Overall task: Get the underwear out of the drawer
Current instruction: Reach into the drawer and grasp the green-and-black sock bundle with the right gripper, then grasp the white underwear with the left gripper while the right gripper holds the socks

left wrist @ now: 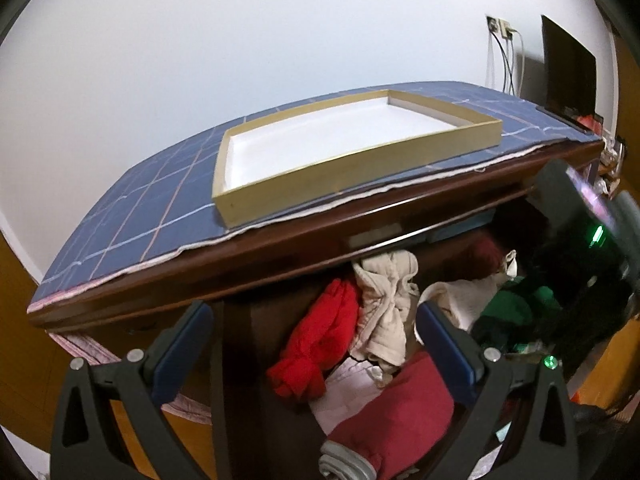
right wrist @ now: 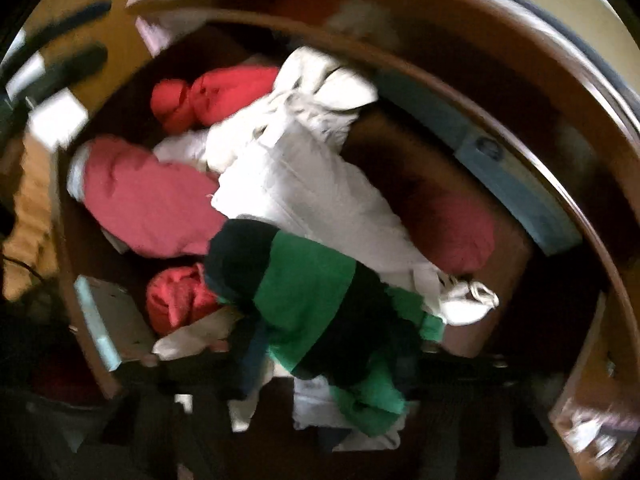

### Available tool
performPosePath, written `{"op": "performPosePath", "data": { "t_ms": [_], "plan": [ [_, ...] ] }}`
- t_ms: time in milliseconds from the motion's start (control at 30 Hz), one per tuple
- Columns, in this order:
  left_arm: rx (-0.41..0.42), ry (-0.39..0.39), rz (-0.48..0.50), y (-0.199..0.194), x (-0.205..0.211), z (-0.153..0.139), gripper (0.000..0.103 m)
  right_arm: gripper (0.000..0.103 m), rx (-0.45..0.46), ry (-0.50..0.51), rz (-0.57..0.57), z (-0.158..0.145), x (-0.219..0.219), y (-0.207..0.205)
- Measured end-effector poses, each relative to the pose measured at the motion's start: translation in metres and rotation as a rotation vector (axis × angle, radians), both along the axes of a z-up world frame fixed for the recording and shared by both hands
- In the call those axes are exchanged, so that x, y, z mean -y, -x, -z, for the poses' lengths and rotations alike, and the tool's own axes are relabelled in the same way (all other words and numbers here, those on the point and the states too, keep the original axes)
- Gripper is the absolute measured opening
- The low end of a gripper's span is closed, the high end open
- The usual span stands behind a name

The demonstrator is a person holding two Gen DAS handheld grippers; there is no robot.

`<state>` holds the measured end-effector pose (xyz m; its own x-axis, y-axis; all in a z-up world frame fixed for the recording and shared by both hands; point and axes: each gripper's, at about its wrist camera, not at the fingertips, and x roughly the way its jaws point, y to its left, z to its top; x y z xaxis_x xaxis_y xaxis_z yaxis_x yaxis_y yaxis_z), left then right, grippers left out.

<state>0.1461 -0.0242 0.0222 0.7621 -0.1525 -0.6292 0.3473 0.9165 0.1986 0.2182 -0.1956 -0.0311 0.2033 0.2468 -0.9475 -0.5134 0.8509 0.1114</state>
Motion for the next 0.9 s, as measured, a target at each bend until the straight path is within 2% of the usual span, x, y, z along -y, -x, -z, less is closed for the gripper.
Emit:
{"op": "performPosePath", "data": {
  "t_ms": [67,233,367,467,567,700,867,900],
  "plan": [
    [0.007,-0.016,0.038,-0.002,0.002,-0.001,0.103,0.03,0.011,-0.097,0.103,-0.014,0.022,0.006],
    [0.005,-0.04,0.126,-0.011,0.015,-0.001,0.103,0.029,0.047,-0.279,0.321,-0.029,0.067,0.023],
    [-0.006,-0.084,0.205,-0.014,0.033,0.003,0.103,0.029,0.056,-0.471,0.515,-0.035,0.105,0.034],
    [-0.008,-0.113,0.259,-0.012,0.049,0.006,0.103,0.029,0.107,-0.509,0.589,-0.041,0.117,0.043],
    [-0.022,-0.108,0.338,-0.012,0.063,0.008,0.103,0.029,0.159,-0.519,0.621,-0.049,0.121,0.05],
    [-0.083,-0.132,0.411,-0.025,0.086,0.021,0.103,0.029,0.23,-0.47,0.634,-0.061,0.122,0.057],
    [-0.128,-0.182,0.536,-0.03,0.112,0.034,0.099,0.029,0.222,-0.473,0.677,-0.056,0.134,0.067],
    [-0.13,-0.218,0.56,-0.028,0.118,0.039,0.098,0.029,0.217,-0.479,0.684,-0.055,0.136,0.07]
  ]
}}
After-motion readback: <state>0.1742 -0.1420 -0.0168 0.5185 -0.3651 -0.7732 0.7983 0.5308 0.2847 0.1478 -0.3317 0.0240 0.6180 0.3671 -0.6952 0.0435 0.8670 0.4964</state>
